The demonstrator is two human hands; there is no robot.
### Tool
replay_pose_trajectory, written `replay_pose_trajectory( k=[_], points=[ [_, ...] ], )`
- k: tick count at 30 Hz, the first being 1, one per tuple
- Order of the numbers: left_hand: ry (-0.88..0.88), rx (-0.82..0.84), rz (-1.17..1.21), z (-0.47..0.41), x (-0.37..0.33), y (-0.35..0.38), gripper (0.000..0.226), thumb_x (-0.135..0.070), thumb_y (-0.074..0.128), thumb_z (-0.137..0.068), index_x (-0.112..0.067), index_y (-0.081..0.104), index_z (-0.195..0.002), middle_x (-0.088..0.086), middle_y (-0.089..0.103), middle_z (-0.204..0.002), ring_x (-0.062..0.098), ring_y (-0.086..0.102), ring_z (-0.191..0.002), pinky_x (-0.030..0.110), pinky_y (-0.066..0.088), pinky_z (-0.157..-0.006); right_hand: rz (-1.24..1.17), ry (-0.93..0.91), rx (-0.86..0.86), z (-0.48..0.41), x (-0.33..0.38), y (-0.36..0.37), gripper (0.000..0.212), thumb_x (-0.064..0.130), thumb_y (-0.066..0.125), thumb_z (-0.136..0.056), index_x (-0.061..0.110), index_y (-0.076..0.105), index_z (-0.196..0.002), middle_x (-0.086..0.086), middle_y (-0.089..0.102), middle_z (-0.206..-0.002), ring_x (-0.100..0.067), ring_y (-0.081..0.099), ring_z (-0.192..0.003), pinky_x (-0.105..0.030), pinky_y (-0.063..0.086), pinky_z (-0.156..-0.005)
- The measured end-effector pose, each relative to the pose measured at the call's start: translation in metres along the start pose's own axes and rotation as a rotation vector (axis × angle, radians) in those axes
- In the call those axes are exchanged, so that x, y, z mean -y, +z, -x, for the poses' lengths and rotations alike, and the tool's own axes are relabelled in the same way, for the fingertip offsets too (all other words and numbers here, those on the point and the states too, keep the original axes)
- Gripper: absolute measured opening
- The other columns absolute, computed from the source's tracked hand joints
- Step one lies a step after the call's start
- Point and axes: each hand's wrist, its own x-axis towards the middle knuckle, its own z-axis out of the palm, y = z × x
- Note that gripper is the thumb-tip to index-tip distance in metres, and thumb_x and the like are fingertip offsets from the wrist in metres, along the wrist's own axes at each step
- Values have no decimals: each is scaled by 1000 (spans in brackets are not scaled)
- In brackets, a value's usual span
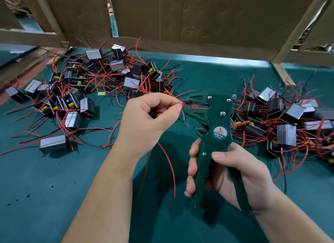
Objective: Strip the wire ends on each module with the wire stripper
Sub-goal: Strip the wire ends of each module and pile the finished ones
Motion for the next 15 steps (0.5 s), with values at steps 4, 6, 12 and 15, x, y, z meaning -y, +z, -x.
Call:
replay_pose_trajectory(
  k=[4,6,12,15],
  points=[
    [5,3,-11,0,1,0,14,-14,67,-78,-27,71,-73,-10,67,-65,12,52,-64,20,45,-61,29,9,-21,0,0,-1,43,31,81,-65,4,66,-95,-20,63,-77,-37,63,-62,-50,51,-65],
    [12,10,-25,0,1,0,14,-14,68,-78,-27,71,-73,-11,68,-65,8,53,-62,16,44,-60,28,18,-28,-1,0,-1,43,31,82,-64,4,66,-95,-20,63,-76,-37,63,-62,-49,52,-65],
    [20,29,-51,-1,1,-3,12,-14,69,-77,-25,70,-73,-15,66,-61,-2,51,-57,11,42,-59,28,31,-37,0,0,-3,41,29,81,-64,4,66,-93,-20,62,-75,-36,63,-60,-48,52,-63],
    [16,31,-73,-1,2,-3,10,-15,70,-77,-25,71,-75,-11,66,-61,0,51,-58,12,41,-59,60,47,-92,1,1,-4,31,21,77,-63,6,66,-87,-21,60,-71,-36,61,-55,-47,52,-59]
  ],
)
